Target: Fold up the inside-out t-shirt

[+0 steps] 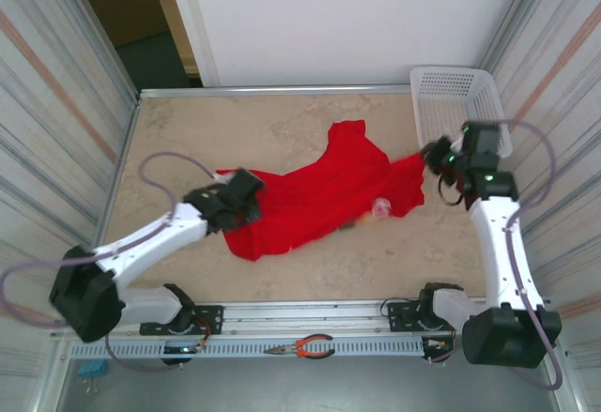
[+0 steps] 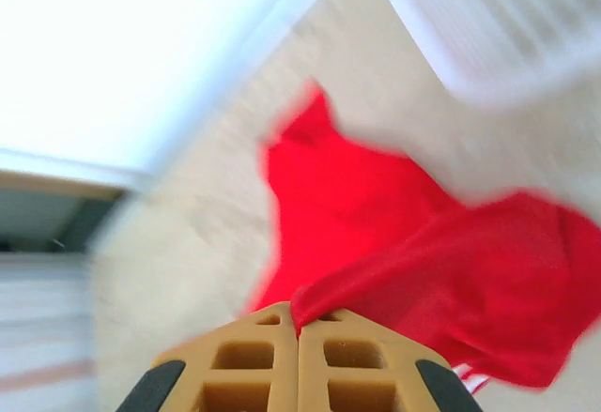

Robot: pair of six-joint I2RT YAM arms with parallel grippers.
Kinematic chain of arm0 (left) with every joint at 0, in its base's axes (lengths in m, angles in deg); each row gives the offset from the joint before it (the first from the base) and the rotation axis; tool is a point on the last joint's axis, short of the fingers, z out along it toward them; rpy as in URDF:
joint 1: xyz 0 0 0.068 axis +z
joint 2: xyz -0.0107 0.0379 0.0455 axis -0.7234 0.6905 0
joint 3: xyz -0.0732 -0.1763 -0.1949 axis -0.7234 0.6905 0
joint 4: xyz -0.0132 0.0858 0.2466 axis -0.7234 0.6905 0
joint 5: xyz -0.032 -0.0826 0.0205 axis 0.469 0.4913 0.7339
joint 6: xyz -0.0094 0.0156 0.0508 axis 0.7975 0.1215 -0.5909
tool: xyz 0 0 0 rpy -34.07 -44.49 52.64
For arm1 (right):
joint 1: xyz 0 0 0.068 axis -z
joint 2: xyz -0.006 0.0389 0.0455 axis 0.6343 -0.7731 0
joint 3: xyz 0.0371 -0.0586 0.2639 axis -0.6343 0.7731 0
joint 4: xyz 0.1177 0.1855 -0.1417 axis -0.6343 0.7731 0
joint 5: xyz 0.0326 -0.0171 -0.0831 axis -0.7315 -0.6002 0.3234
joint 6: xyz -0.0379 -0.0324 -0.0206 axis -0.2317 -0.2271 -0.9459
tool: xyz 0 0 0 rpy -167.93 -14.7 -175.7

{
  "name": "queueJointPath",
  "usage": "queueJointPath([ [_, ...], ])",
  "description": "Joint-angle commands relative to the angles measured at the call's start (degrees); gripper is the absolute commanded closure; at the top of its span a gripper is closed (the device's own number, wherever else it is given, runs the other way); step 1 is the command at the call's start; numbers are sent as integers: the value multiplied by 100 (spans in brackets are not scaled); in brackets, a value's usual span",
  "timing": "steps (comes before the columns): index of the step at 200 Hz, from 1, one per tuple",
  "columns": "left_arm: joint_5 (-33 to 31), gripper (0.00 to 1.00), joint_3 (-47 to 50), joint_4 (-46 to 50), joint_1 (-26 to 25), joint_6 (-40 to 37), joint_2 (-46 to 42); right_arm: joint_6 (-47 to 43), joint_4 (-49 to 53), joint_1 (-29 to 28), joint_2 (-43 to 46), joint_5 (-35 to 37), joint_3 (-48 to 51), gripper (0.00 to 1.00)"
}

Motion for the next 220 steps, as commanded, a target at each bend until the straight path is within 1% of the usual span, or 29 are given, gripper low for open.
queueJointPath([
  [1,406,100,-759,30,876,-1104,-683,24,112,339,-85,-329,-1246,100],
  [16,1057,100,-1201,-136,1521,-1487,-786,218,43,598,-248,-494,-1934,100],
  [35,1535,100,-1656,-245,2113,-1755,-723,413,-41,778,-473,-641,-2537,100],
  [50,1888,100,-1960,-355,2527,-1852,-593,546,-129,839,-635,-789,-2830,100],
  [75,2554,100,-2415,-835,3084,-1771,-233,717,-334,859,-849,-979,-3125,100],
  [88,2743,100,-2774,-1042,3269,-1678,45,743,-406,861,-975,-1074,-3301,100],
  [111,3100,100,-3712,-1235,3496,-1616,683,804,-556,876,-1209,-1160,-3609,100],
  [125,3343,100,-4465,-1195,3618,-1523,1124,850,-557,900,-1395,-1243,-3921,100],
  [128,3376,100,-4639,-1174,3634,-1492,1220,865,-557,911,-1439,-1261,-4128,100],
  [167,3516,100,-6738,-1005,3689,-1256,2200,1040,-557,971,-1971,-1521,-5288,100],
  [186,3618,100,-7638,-782,3689,-1170,2598,1146,-540,1033,-2140,-1678,-5630,100],
  [194,3677,100,-7836,-706,3691,-1152,2684,1152,-539,1053,-2141,-1731,-5644,100],
  [202,3711,100,-7833,-700,3690,-1149,2666,1119,-514,1062,-2094,-1771,-5577,100],
  [220,3762,100,-7185,-849,3696,-1174,2312,1090,-583,1072,-1831,-1884,-5051,100],
])
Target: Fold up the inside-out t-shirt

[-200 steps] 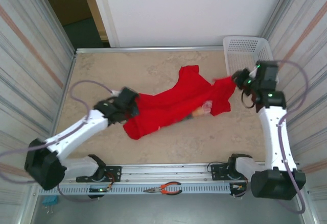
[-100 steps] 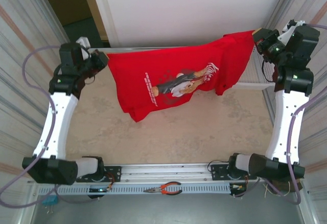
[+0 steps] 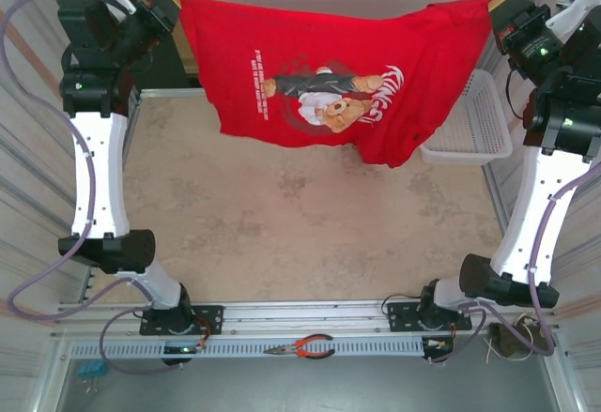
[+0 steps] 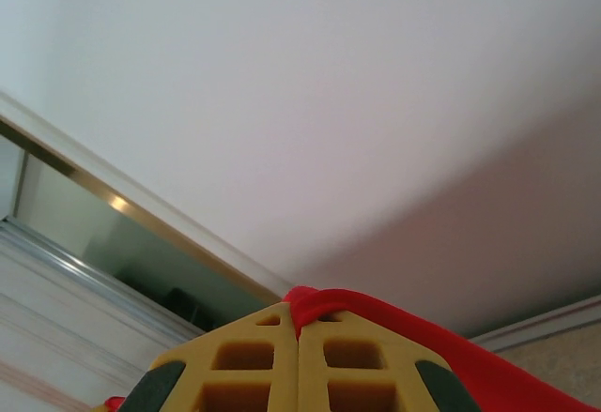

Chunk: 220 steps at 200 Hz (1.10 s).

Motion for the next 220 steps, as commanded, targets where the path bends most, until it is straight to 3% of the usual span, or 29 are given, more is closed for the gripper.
queueJointPath([
  [1,153,100,444,-8,93,82,-307,98,-220,75,244,-225,438,100],
  [56,50,100,4303,-647,181,-72,-2179,112,-822,75,1918,-384,3761,100],
  [84,165,100,5090,-832,508,193,-2778,117,-763,198,2246,-397,3906,100],
  [121,158,100,4238,-1035,543,492,-2792,430,-943,236,1827,-330,2430,100],
  [168,-231,100,2263,-1367,541,929,-1819,766,-1067,259,660,-217,20,100],
  [220,-419,100,159,-734,563,903,287,977,-1231,145,-487,-172,-248,100],
])
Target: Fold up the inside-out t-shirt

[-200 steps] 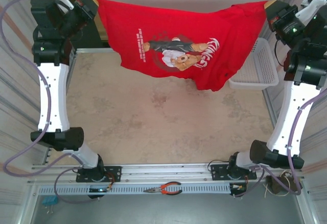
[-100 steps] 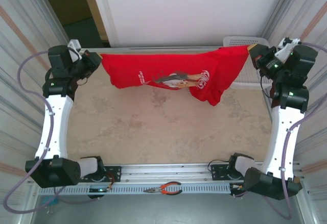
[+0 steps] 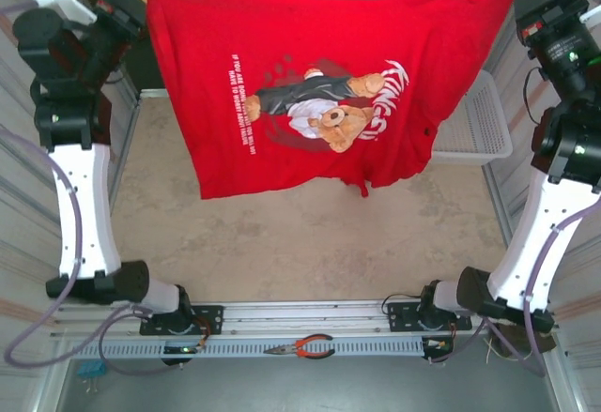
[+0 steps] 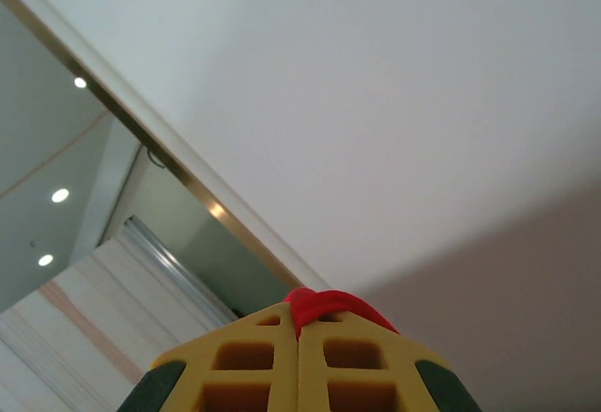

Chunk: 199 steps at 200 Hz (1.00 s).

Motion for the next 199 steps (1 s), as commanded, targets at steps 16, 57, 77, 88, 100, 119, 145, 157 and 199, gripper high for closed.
queueJointPath([
  [16,-138,100,-1129,526,126,380,1603,209,28,-178,-1028,97,-157,100],
  [57,258,100,-2630,813,131,780,2453,162,521,-451,-1770,-7,-1458,100],
  [77,311,100,-2711,729,131,872,2275,262,620,-411,-1859,-22,-1972,100],
  [88,365,100,-2653,715,126,855,2102,330,586,-361,-1791,-51,-2018,100],
  [100,410,100,-2491,705,130,838,1885,335,609,-316,-1636,-73,-1978,100],
  [119,472,100,-2128,647,131,837,1492,337,553,-259,-1278,-80,-1673,100],
  [145,597,100,-1592,641,131,813,921,328,408,-158,-658,-87,-1070,100],
  [157,587,100,-1324,641,131,778,651,322,349,-82,-352,-77,-778,100],
  [199,312,100,-817,601,131,647,-10,415,305,263,162,-174,-555,100],
])
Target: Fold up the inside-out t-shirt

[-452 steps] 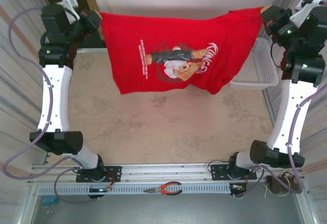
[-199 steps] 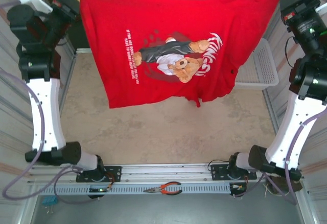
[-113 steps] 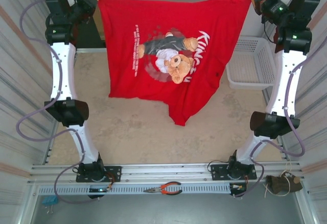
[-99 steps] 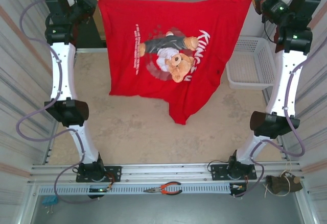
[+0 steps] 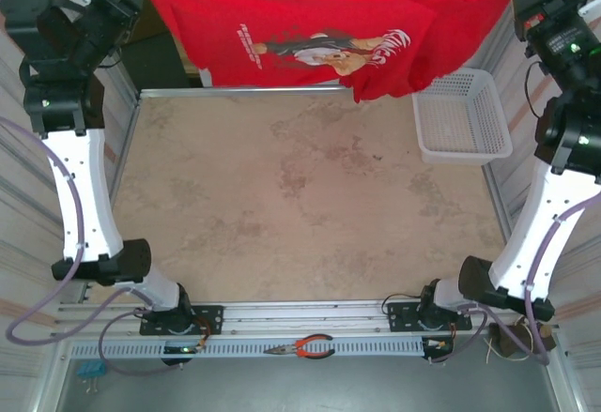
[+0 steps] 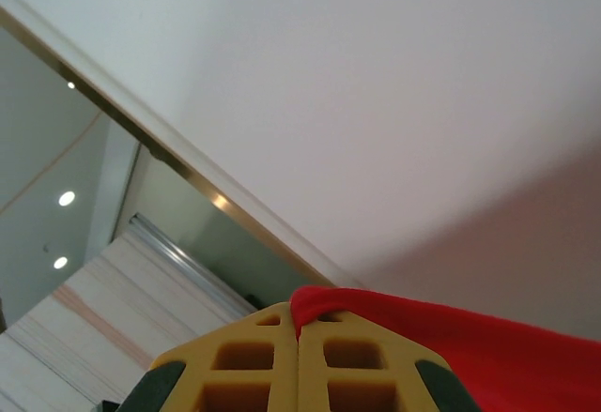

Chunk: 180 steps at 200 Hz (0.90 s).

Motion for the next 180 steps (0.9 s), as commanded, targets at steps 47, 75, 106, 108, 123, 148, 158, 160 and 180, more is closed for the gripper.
queueJointPath([
  [47,-339,100,135,24,78,-281,-116,465,-538,272,55,-106,117,100],
  [75,-289,100,382,-51,78,-282,153,445,-710,71,-178,-99,439,100],
  [106,-277,100,583,2,78,-497,567,-346,-337,-571,-577,263,598,100],
  [108,-269,100,586,11,78,-510,603,-382,-310,-611,-606,303,610,100],
  [123,-257,100,569,70,71,-567,925,-601,-232,-866,-904,532,681,100],
  [148,-173,100,12,77,74,-494,1723,-650,-47,-1115,-1901,597,-1,100],
  [158,-92,100,-500,136,70,-408,2157,-696,189,-1177,-2526,543,-780,100],
  [160,-76,100,-621,161,70,-389,2244,-707,257,-1184,-2654,540,-981,100],
  [180,57,100,-1939,265,76,-93,3000,-332,629,-1202,-3854,386,-3020,100],
])
